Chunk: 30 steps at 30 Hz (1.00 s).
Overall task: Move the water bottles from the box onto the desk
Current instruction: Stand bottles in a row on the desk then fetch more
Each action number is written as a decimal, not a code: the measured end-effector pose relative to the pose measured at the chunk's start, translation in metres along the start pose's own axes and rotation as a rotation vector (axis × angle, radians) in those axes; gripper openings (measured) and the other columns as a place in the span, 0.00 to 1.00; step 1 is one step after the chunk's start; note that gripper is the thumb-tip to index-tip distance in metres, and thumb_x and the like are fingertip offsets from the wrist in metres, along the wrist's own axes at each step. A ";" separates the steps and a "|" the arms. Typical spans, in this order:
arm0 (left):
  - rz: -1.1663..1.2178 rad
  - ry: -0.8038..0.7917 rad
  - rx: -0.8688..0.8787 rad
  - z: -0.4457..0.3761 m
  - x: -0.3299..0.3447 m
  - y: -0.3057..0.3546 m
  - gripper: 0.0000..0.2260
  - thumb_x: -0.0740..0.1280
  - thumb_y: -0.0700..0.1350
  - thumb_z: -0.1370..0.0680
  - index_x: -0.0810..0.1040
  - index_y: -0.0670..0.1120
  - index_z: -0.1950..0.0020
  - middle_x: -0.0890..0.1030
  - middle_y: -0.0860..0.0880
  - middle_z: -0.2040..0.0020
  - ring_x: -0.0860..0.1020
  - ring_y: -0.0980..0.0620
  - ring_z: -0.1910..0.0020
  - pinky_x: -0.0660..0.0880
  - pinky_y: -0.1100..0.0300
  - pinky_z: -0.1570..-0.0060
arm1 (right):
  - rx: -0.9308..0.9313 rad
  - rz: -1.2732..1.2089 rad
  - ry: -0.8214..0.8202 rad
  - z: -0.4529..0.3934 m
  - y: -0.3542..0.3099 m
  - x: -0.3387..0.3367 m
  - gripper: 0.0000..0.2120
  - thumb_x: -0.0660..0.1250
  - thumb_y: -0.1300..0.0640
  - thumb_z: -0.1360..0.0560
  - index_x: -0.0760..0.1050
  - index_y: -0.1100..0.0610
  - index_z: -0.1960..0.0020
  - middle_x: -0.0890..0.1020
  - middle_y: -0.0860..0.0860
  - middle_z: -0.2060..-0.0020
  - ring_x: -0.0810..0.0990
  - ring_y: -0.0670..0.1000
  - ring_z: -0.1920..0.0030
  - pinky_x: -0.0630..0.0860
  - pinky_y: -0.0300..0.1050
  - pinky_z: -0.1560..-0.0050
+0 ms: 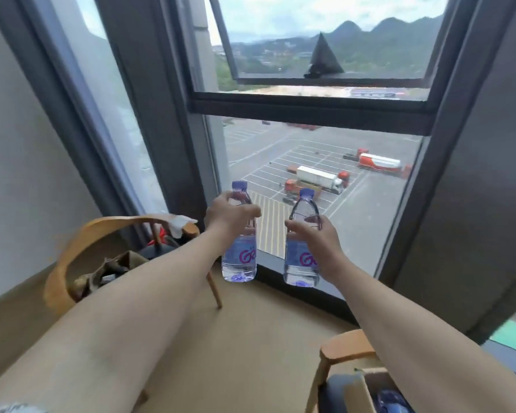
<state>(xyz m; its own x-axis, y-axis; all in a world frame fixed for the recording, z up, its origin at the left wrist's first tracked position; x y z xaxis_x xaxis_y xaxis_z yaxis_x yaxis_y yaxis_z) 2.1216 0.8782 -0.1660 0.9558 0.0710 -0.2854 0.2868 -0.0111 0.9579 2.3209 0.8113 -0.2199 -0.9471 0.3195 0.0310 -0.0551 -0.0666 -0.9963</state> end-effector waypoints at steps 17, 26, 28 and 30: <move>-0.015 0.561 -0.130 0.099 -0.386 -0.085 0.15 0.77 0.50 0.39 0.80 0.53 0.55 0.84 0.54 0.58 0.83 0.55 0.64 0.74 0.66 0.76 | -0.129 0.029 -0.551 0.135 -0.017 0.381 0.24 0.81 0.43 0.36 0.75 0.47 0.46 0.87 0.49 0.55 0.87 0.47 0.58 0.81 0.44 0.60; -0.115 0.752 -0.189 0.172 -0.586 -0.133 0.17 0.76 0.55 0.40 0.79 0.55 0.53 0.84 0.56 0.55 0.83 0.53 0.59 0.77 0.58 0.61 | -0.101 -0.029 -0.806 0.256 -0.008 0.578 0.24 0.81 0.45 0.36 0.76 0.50 0.45 0.87 0.52 0.55 0.88 0.52 0.58 0.84 0.50 0.58; -0.110 0.811 -0.227 0.193 -0.626 -0.147 0.18 0.76 0.55 0.42 0.80 0.54 0.55 0.84 0.55 0.56 0.83 0.52 0.59 0.78 0.57 0.59 | -0.074 -0.043 -0.869 0.283 -0.005 0.616 0.24 0.81 0.45 0.36 0.76 0.50 0.46 0.87 0.52 0.57 0.88 0.52 0.59 0.83 0.46 0.62; -0.074 0.880 -0.265 0.216 -0.662 -0.163 0.17 0.76 0.54 0.42 0.81 0.54 0.56 0.85 0.55 0.58 0.84 0.52 0.60 0.80 0.56 0.57 | -0.051 -0.037 -0.947 0.311 0.001 0.651 0.24 0.82 0.45 0.37 0.76 0.50 0.47 0.87 0.51 0.58 0.88 0.53 0.59 0.83 0.45 0.64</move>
<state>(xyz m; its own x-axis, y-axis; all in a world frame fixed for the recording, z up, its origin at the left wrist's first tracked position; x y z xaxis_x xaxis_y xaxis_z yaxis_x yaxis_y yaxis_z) 1.4562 0.6176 -0.1396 0.5103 0.7968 -0.3236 0.2169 0.2449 0.9450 1.6056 0.7250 -0.1753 -0.8087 -0.5807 0.0932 -0.0978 -0.0234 -0.9949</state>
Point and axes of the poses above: each hand's wrist, its own z-axis away from the middle knuckle, its own x-axis out of the palm, y = z × x, the point moved 2 cm from there along -z, towards the middle knuckle
